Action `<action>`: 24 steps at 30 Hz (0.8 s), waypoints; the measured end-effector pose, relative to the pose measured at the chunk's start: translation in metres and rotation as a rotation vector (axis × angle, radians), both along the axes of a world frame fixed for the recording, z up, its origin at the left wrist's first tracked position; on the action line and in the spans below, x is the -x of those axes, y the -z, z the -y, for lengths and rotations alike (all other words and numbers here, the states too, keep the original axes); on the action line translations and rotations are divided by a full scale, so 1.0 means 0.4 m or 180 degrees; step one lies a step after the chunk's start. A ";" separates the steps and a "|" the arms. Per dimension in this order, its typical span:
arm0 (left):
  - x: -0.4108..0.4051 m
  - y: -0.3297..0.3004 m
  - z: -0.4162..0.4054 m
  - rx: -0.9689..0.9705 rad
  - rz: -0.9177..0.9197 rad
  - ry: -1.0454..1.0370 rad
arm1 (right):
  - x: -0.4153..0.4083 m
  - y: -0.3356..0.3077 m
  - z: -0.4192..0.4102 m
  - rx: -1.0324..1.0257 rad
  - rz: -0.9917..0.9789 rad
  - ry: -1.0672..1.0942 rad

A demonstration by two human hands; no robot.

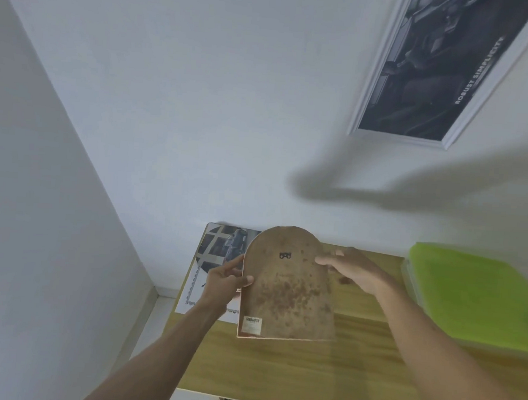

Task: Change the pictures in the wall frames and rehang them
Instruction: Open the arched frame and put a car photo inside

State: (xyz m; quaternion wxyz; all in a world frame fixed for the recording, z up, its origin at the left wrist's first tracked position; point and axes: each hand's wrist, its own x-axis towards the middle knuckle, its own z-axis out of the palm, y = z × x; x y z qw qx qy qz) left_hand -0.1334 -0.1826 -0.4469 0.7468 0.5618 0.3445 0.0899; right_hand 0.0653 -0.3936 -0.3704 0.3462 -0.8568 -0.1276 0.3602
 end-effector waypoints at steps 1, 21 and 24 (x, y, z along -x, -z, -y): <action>-0.003 0.000 -0.006 0.0057 -0.0019 -0.0052 | 0.004 0.015 0.011 -0.0244 -0.0095 0.0124; -0.026 0.021 0.071 -0.0013 -0.0338 0.0655 | 0.050 0.211 0.189 -0.1158 -0.0668 0.1839; -0.038 0.019 0.090 0.0054 -0.0383 0.0568 | 0.043 0.225 0.223 -0.1090 -0.0633 0.1785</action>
